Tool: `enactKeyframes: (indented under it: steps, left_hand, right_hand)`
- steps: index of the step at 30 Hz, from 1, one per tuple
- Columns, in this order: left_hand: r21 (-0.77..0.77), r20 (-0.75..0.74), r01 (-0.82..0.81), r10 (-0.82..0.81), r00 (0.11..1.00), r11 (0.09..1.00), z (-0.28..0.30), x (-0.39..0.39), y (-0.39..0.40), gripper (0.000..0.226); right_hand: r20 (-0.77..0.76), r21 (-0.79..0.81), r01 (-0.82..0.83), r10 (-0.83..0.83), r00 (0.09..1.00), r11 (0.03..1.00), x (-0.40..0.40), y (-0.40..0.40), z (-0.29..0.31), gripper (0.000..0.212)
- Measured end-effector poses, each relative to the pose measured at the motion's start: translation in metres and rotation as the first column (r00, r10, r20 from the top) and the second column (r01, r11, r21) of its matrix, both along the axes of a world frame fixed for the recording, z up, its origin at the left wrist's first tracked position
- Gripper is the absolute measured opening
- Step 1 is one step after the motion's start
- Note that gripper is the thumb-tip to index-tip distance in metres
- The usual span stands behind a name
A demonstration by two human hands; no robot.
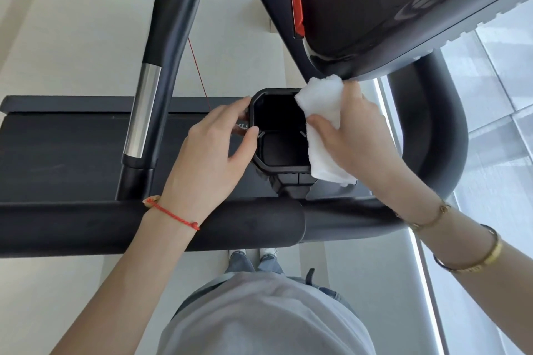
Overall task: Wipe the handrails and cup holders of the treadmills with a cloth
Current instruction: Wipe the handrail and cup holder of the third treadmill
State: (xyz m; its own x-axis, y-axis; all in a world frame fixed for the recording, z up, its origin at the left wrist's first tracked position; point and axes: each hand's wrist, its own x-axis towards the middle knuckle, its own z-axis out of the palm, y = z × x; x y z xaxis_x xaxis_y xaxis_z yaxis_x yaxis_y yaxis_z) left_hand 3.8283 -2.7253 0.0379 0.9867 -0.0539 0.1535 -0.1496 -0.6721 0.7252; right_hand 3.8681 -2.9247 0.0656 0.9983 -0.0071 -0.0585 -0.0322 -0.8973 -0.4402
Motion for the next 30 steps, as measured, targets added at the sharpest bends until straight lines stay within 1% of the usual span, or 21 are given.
enactKeyframes:
  steps: [2, 5, 8, 10, 13, 15, 17, 18, 19, 20, 21, 22, 23, 27, 30]
  left_hand:
    - [-0.007, 0.0, -0.003, 0.003, 1.0, 1.0, 0.0, 0.0, 0.0, 0.044]
    - [-0.021, 0.002, -0.006, 0.006, 1.0, 1.0, -0.001, 0.0, 0.0, 0.045]
    - [-0.013, 0.014, -0.004, 0.004, 1.0, 1.0, -0.001, 0.001, 0.001, 0.045]
    - [-0.012, 0.013, -0.003, 0.003, 1.0, 1.0, -0.002, 0.001, 0.0, 0.045]
    - [-0.017, 0.01, -0.003, 0.003, 1.0, 1.0, -0.002, 0.001, 0.001, 0.045]
    - [-0.015, 0.009, -0.002, 0.003, 1.0, 1.0, -0.002, 0.001, 0.001, 0.045]
    - [-0.023, -0.001, -0.004, 0.003, 1.0, 1.0, -0.003, 0.001, 0.002, 0.045]
    - [-0.028, -0.005, -0.005, 0.004, 1.0, 1.0, -0.003, 0.001, 0.002, 0.045]
    - [-0.031, -0.005, -0.006, 0.006, 1.0, 1.0, -0.003, 0.001, 0.002, 0.043]
    - [-0.032, -0.001, -0.008, 0.008, 1.0, 0.999, -0.003, 0.001, 0.001, 0.041]
    - [-0.031, 0.001, -0.009, 0.009, 1.0, 0.999, -0.003, 0.001, 0.001, 0.04]
    - [-0.03, 0.0, -0.009, 0.009, 1.0, 0.999, -0.004, 0.001, 0.001, 0.039]
    - [-0.031, -0.001, -0.011, 0.011, 1.0, 0.999, -0.004, 0.001, 0.002, 0.039]
    - [-0.034, -0.011, -0.007, 0.007, 1.0, 0.999, -0.004, 0.001, 0.002, 0.044]
    - [-0.049, -0.008, -0.01, 0.009, 1.0, 0.999, -0.005, 0.002, 0.002, 0.049]
  right_hand:
    - [0.053, -0.011, -0.026, 0.026, 0.998, 1.0, -0.016, 0.001, -0.002, 0.054]
    - [0.18, -0.06, -0.188, 0.196, 0.964, 0.98, -0.033, 0.003, -0.003, 0.055]
    - [0.193, -0.105, -0.362, 0.376, 0.906, 0.926, -0.019, 0.003, 0.0, 0.051]
    - [0.192, -0.115, -0.438, 0.453, 0.871, 0.892, -0.004, 0.007, 0.002, 0.048]
    - [0.254, -0.01, -0.475, 0.461, 0.85, 0.88, 0.013, 0.017, 0.011, 0.04]
    - [0.381, 0.071, -0.46, 0.403, 0.833, 0.885, 0.021, 0.023, 0.017, 0.039]
    - [0.471, 0.095, -0.477, 0.383, 0.795, 0.874, 0.03, 0.029, 0.023, 0.04]
    - [0.447, 0.066, -0.504, 0.426, 0.786, 0.861, 0.034, 0.031, 0.024, 0.041]
    - [0.357, 0.025, -0.54, 0.497, 0.791, 0.842, 0.038, 0.031, 0.024, 0.042]
    - [0.226, -0.014, -0.582, 0.57, 0.79, 0.813, 0.042, 0.03, 0.023, 0.047]
    - [0.102, -0.048, -0.621, 0.622, 0.776, 0.783, 0.045, 0.027, 0.02, 0.054]
    - [0.025, -0.075, -0.645, 0.648, 0.761, 0.761, 0.047, 0.023, 0.018, 0.059]
    - [0.002, -0.101, -0.652, 0.655, 0.755, 0.752, 0.048, 0.02, 0.016, 0.062]
    - [0.056, -0.238, -0.622, 0.649, 0.758, 0.746, 0.046, 0.006, 0.015, 0.064]
    - [0.058, -0.278, -0.619, 0.656, 0.752, 0.734, 0.046, 0.003, 0.014, 0.063]
